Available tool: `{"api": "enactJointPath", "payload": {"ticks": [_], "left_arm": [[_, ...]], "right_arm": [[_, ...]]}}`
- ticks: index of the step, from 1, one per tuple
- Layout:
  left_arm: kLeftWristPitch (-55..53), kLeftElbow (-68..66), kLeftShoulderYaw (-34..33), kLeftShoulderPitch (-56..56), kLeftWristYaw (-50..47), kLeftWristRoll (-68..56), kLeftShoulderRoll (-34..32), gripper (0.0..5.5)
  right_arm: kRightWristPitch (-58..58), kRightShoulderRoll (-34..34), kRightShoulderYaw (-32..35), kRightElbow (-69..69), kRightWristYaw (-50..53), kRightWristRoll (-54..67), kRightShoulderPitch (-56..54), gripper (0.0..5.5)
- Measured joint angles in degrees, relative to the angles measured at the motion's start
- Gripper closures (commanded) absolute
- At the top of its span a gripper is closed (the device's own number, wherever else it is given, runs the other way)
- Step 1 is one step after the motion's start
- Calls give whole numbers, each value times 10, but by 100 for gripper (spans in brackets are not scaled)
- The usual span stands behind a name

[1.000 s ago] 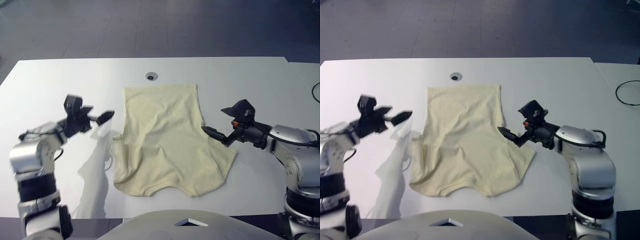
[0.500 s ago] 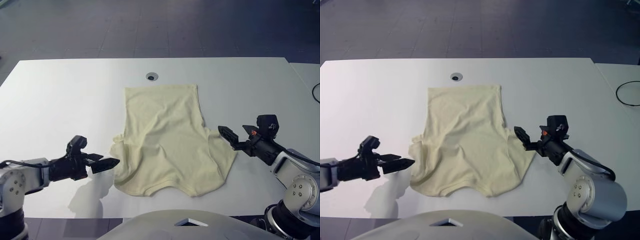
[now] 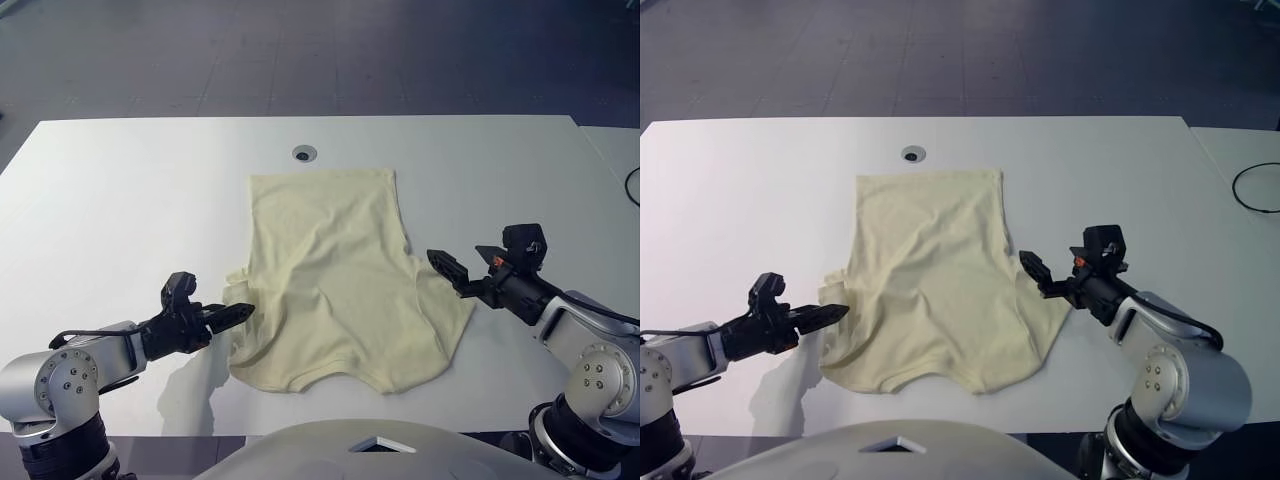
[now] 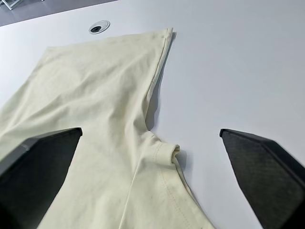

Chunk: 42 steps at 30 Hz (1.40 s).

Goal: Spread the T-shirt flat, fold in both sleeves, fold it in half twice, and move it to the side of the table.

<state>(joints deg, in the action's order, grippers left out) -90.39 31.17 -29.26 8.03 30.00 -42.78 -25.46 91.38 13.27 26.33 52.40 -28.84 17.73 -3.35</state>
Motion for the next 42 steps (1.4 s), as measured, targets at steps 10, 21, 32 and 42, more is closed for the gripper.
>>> {"api": "enactJointPath", "payload": {"ticks": [10,21,32,42], "left_arm": [[-1,-20,-6,-1,-16,-4,-3,418],[-10,-166,-77,-101,-46,22,-18,547],[-15,-216,-145,-172,-76,3,-20,547],[-15,-141,-47,-188,-129,-88,-59,547]], "right_arm": [[0,4,-7,0,11,19,5,10],[-13,10,-19,-8,25,30,9,10],[-15,8,-20,-6,44,39,13,10],[-18,-19,-22,11,65,42,24,10]]}}
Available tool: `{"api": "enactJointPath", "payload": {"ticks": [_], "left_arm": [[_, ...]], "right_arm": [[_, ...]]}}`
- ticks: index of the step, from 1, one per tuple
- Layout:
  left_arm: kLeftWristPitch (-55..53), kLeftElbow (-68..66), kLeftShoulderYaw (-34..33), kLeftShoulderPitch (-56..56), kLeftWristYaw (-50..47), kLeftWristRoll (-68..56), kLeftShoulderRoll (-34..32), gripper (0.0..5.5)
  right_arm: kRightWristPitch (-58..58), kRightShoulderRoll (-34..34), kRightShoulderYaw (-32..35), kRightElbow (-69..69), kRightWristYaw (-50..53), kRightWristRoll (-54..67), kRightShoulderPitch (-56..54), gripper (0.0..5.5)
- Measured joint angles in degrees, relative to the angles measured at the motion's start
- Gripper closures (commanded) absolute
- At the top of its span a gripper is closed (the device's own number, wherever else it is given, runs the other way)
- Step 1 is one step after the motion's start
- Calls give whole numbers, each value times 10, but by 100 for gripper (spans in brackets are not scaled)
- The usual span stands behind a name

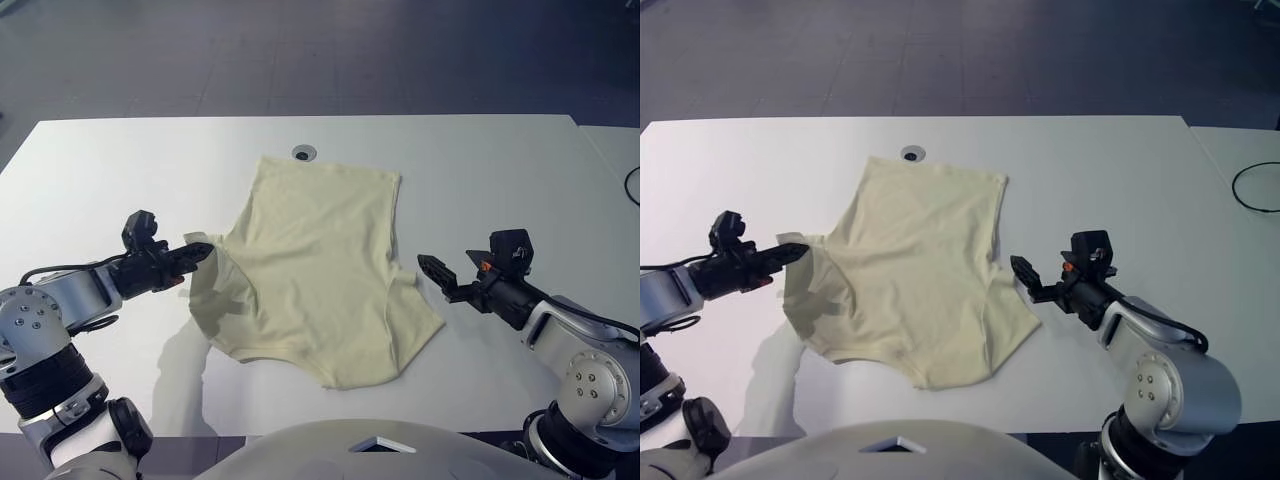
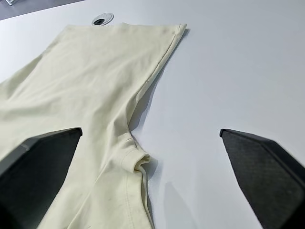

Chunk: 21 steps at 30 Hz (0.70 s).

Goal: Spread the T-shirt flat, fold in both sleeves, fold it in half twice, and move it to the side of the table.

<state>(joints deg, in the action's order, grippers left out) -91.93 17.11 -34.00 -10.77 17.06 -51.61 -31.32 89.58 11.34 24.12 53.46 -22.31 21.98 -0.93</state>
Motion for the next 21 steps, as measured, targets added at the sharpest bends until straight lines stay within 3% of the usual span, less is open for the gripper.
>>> {"api": "enactJointPath", "payload": {"ticks": [3,11,21], "left_arm": [[0,23,41,28,-17,-4,-23,547],[0,57,76,13,-63,-71,-31,547],[0,110,137,34,-169,-115,19,547]], "right_arm": [[-4,-4,-5,1,6,0,0,10],[-17,-13,-12,0,18,0,4,10],[-24,-21,-21,0,28,3,9,10]]}}
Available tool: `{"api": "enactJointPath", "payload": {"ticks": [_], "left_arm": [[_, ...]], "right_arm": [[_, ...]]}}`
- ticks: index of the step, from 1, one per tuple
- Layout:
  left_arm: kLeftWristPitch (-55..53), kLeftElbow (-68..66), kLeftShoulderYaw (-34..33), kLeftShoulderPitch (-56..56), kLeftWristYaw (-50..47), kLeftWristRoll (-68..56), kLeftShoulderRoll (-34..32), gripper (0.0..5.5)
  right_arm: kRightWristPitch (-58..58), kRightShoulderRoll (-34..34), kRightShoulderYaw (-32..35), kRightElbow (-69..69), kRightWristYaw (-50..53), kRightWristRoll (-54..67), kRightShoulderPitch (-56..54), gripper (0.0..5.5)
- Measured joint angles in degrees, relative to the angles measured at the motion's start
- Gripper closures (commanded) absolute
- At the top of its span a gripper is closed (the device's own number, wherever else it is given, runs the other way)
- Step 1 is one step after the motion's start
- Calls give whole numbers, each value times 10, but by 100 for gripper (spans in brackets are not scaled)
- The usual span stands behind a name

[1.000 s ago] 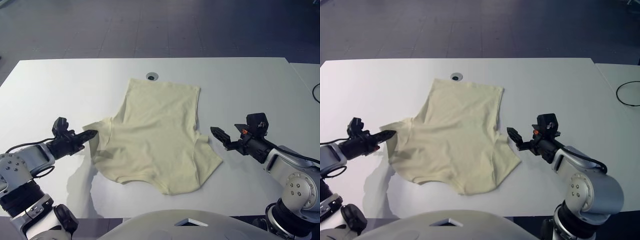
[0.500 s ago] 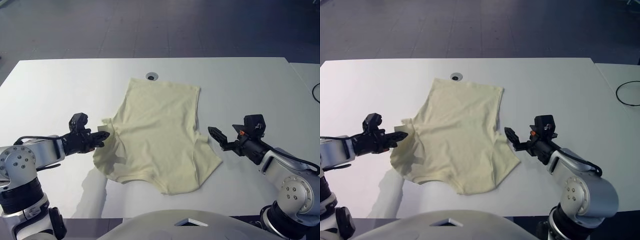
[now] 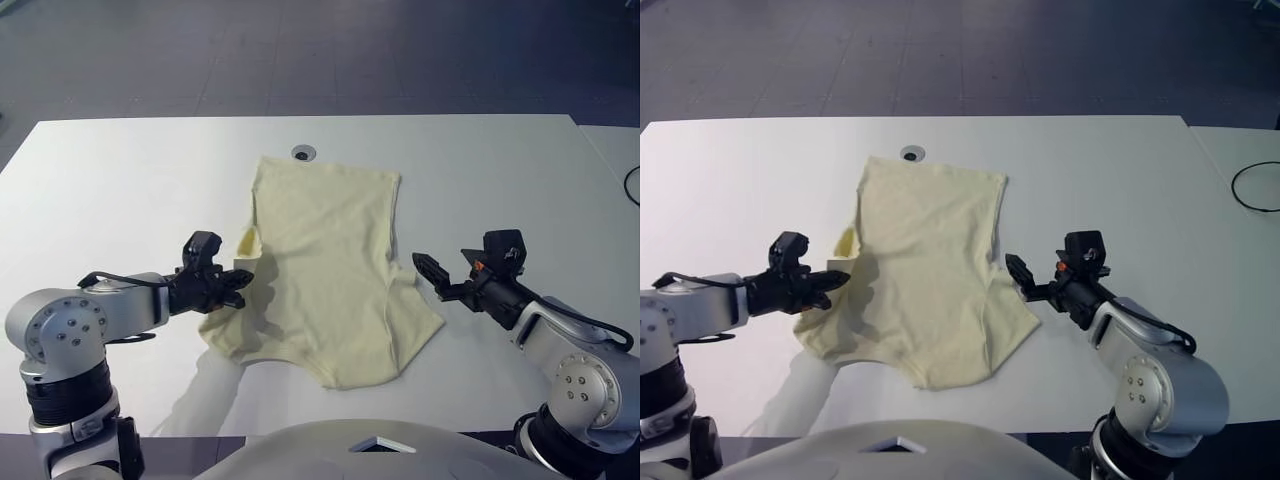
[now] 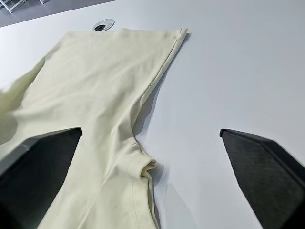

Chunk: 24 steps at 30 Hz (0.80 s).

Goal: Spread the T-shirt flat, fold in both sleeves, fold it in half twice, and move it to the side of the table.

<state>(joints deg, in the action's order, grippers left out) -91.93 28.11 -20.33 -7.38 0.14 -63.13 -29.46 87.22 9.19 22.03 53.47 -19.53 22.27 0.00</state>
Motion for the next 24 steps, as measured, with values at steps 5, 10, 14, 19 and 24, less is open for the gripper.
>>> {"api": "enactJointPath", "payload": {"ticks": [5,10,14,19,24], "left_arm": [[0,16,15,1,-56,-6,43,547],[0,17,15,6,-109,-41,84,472],[18,6,-13,1,-175,-146,95,403],[164,-32,18,-18,-313,-373,23,324],[323,-37,23,-49,-386,-451,-43,238]], "right_arm": [[0,-1,-2,0,1,4,0,10],[0,-1,0,1,1,10,0,10],[9,-1,15,2,-6,19,2,10],[31,-1,52,2,-23,31,11,10],[47,33,77,5,-63,64,85,10]]}}
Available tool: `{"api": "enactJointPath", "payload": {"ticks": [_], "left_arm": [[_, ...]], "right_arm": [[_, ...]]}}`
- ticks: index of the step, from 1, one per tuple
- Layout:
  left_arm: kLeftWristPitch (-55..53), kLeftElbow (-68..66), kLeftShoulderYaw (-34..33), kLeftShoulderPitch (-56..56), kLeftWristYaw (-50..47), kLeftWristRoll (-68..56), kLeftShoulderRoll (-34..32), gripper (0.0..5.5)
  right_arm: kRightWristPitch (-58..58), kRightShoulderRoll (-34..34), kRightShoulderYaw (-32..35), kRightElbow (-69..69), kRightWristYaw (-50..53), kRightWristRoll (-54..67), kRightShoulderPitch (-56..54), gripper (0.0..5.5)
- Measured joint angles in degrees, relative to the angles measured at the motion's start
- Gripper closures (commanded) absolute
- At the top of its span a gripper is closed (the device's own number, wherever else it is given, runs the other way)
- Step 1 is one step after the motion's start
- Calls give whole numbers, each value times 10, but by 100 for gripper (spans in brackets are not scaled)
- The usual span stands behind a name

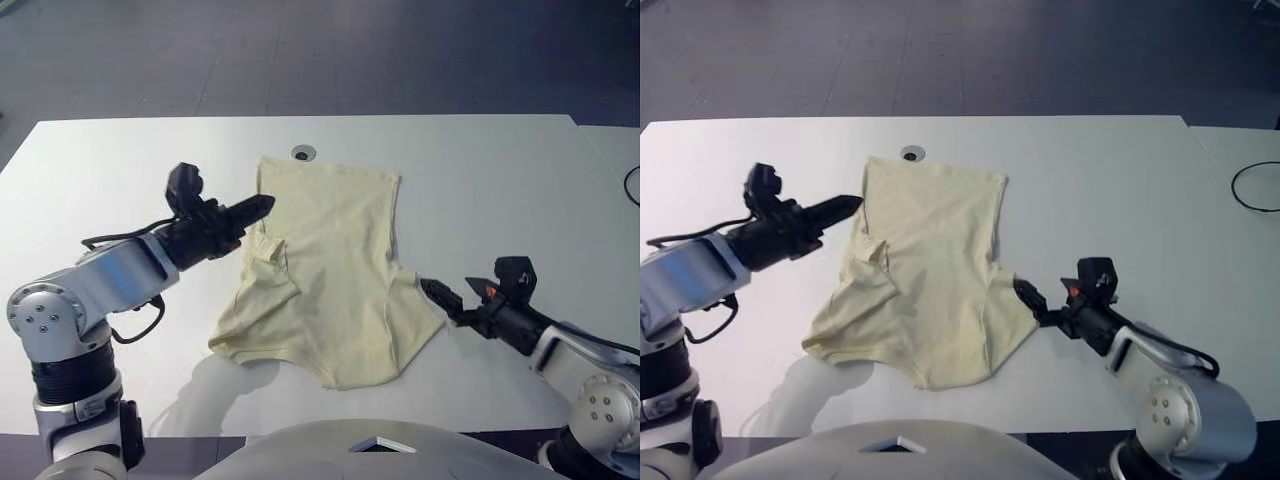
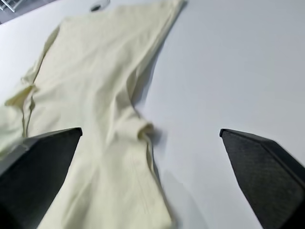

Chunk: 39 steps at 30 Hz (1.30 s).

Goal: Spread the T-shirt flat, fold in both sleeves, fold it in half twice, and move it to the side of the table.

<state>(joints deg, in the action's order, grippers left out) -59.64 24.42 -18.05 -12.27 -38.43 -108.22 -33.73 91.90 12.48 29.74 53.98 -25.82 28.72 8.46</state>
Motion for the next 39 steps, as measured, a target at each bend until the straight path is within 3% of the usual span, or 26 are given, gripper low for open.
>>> {"api": "enactJointPath", "payload": {"ticks": [6,15,27,39], "left_arm": [[44,6,0,46,16,96,-38,142],[61,11,33,53,32,101,-55,10],[72,6,50,56,38,113,-75,10],[83,11,51,75,39,124,-76,10]], "right_arm": [[0,19,-9,-17,-11,12,50,10],[-48,-33,-59,-32,4,20,94,146],[-64,-42,-67,-42,18,28,109,342],[-61,5,-69,-62,15,44,105,547]]}}
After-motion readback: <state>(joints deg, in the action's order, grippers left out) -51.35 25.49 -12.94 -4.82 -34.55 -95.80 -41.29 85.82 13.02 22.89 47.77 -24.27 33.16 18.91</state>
